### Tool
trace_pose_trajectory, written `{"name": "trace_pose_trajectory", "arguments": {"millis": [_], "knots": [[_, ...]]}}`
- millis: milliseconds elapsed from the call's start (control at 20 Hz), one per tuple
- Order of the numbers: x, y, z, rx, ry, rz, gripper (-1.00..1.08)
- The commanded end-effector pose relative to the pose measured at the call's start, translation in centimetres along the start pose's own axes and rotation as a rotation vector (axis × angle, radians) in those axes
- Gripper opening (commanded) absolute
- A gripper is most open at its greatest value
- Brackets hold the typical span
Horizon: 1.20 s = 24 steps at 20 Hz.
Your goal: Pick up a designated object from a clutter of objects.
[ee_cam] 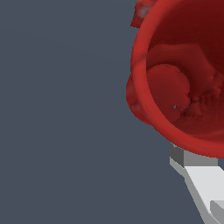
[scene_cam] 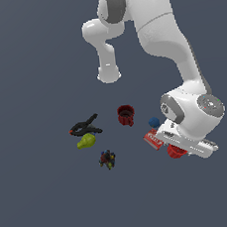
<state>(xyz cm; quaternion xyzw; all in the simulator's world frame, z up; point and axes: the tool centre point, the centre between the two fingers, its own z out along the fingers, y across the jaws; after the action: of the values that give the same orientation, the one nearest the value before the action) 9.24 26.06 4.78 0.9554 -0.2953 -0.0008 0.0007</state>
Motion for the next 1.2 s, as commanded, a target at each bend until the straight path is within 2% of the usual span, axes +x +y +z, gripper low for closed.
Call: {"name": "trace_pose_trajectory", "arguments": {"millis": [0, 50, 100, 750, 1150], "knots": [[0.1, -0.1, 0.1, 0.002, 0.001, 0.000, 1.00], [0.1, -0.1, 0.0, 0.002, 0.001, 0.000, 1.00], [0.1, -0.1, 0.0, 0.002, 0.001, 0.000, -1.00], [0.1, 0.0, 0.0, 0.002, 0.001, 0.000, -1.00], [0.1, 1.6, -1.4, 0.002, 0.001, 0.000, -1.00]]}}
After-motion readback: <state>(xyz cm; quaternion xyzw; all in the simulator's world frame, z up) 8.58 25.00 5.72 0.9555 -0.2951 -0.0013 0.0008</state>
